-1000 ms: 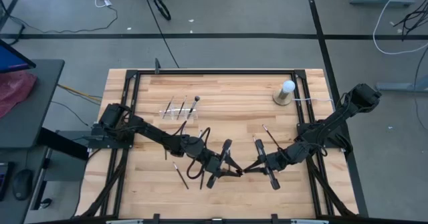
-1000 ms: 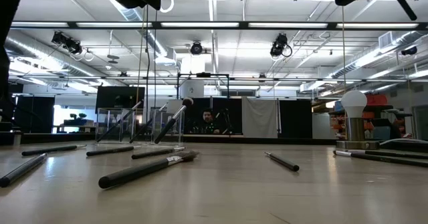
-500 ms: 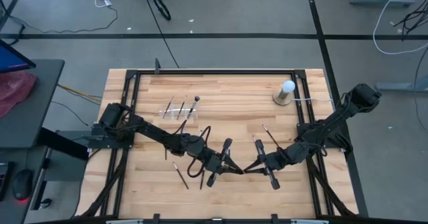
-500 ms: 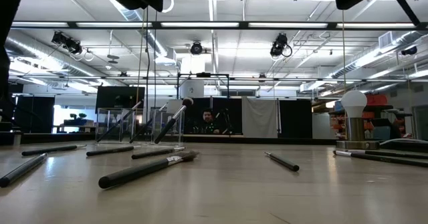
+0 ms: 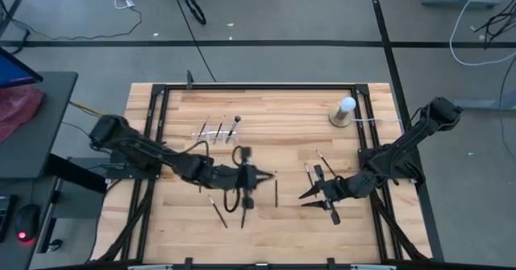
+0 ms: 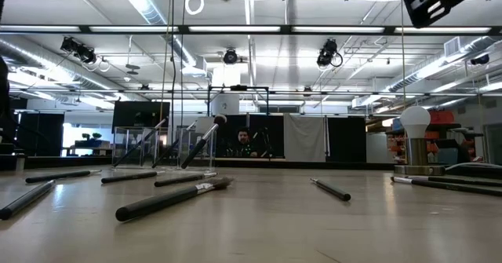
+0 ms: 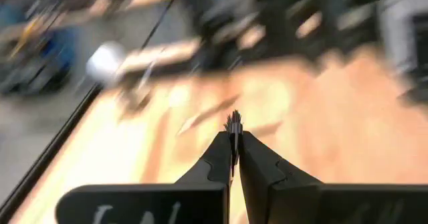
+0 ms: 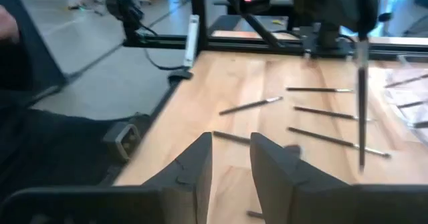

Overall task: Pick & Place Makeup Brushes
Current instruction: Put the black brow brush into the transparent organizer

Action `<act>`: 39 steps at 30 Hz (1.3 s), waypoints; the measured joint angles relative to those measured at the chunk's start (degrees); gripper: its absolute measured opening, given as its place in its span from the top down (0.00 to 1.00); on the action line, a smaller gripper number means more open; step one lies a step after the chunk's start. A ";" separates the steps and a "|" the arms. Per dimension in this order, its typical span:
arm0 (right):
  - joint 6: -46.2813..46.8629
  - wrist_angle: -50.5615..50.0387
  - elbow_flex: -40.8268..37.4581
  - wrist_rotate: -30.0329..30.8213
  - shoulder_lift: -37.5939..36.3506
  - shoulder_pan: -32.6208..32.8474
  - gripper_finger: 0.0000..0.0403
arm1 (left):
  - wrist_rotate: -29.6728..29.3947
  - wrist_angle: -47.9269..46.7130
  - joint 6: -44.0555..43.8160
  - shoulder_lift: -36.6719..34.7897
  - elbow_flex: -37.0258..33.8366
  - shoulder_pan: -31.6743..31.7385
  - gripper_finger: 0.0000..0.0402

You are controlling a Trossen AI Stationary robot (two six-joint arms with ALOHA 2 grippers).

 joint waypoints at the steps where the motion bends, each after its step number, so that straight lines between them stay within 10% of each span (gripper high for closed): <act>1: -0.03 -0.27 0.00 0.42 0.48 0.00 0.74 | -2.72 -5.37 -2.73 -1.60 -0.01 -0.02 0.96; 9: 0.38 0.82 0.00 1.21 3.66 -0.04 0.77 | -15.45 -36.84 -22.17 -15.17 -1.09 0.89 0.95; 17: -0.21 1.59 -0.02 1.21 4.20 -0.28 0.77 | -16.89 -41.68 -28.39 -31.41 -12.60 10.22 0.95; 39: -1.60 3.78 -0.02 1.21 4.20 -1.64 0.77 | 7.15 -35.17 -28.55 -38.66 -28.87 33.68 0.93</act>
